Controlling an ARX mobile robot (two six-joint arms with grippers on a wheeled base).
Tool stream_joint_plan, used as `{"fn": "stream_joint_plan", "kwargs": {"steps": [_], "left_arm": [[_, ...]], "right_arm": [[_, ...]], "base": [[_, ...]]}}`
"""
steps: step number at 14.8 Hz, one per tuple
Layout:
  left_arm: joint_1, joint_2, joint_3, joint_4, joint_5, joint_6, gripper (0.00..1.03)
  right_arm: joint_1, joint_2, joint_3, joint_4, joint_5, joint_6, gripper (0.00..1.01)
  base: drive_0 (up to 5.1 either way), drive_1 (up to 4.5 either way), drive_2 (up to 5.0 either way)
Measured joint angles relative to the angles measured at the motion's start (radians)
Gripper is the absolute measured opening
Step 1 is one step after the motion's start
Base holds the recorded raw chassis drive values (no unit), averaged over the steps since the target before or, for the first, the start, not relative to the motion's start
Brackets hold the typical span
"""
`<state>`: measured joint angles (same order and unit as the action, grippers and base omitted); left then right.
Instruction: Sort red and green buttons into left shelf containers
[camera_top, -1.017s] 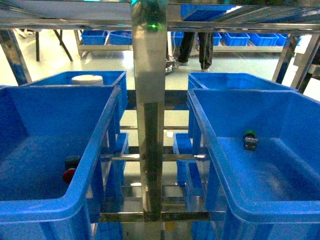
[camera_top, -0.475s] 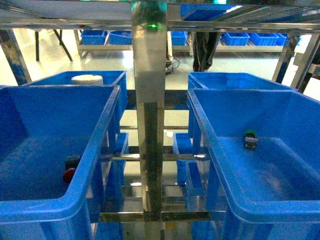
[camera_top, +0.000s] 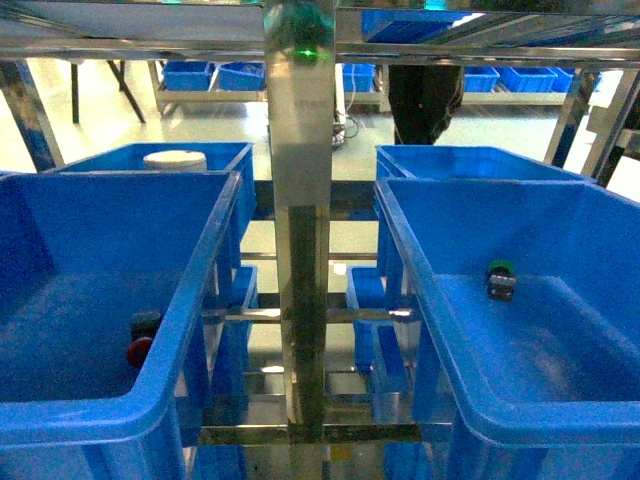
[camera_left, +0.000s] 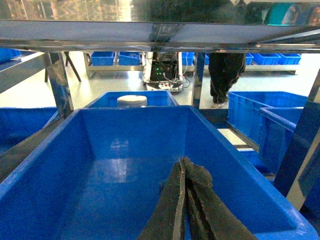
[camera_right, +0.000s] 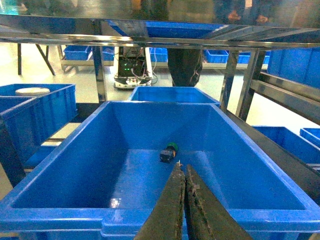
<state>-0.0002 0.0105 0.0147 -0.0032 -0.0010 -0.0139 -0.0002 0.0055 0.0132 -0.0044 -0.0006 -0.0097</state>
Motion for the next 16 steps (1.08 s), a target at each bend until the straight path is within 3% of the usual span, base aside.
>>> {"fn": "stream_joint_plan", "kwargs": {"steps": [3, 4, 5, 6, 8, 10, 12, 16], "left_arm": [[0.000, 0.000, 0.000, 0.000, 0.000, -0.001, 0.03], [0.000, 0.000, 0.000, 0.000, 0.000, 0.000, 0.16], [0.000, 0.000, 0.000, 0.000, 0.000, 0.000, 0.32], [0.000, 0.000, 0.000, 0.000, 0.000, 0.000, 0.68], [0.000, 0.000, 0.000, 0.000, 0.000, 0.000, 0.96], [0.000, 0.000, 0.000, 0.000, 0.000, 0.001, 1.00], [0.000, 0.000, 0.000, 0.000, 0.000, 0.001, 0.97], [0.000, 0.000, 0.000, 0.000, 0.000, 0.001, 0.98]], "right_arm": [[0.000, 0.000, 0.000, 0.000, 0.000, 0.000, 0.02], [0.000, 0.000, 0.000, 0.000, 0.000, 0.000, 0.02], [0.000, 0.000, 0.000, 0.000, 0.000, 0.000, 0.15], [0.000, 0.000, 0.000, 0.000, 0.000, 0.000, 0.52], [0.000, 0.000, 0.000, 0.000, 0.000, 0.000, 0.78], [0.000, 0.000, 0.000, 0.000, 0.000, 0.000, 0.87], [0.000, 0.000, 0.000, 0.000, 0.000, 0.000, 0.98], [0.000, 0.000, 0.000, 0.000, 0.000, 0.002, 0.98]], "base": [[0.0, 0.00, 0.0], [0.0, 0.00, 0.0], [0.0, 0.00, 0.0], [0.0, 0.00, 0.0], [0.0, 0.00, 0.0], [0.0, 0.00, 0.0], [0.0, 0.00, 0.0], [0.0, 0.00, 0.0]]}}
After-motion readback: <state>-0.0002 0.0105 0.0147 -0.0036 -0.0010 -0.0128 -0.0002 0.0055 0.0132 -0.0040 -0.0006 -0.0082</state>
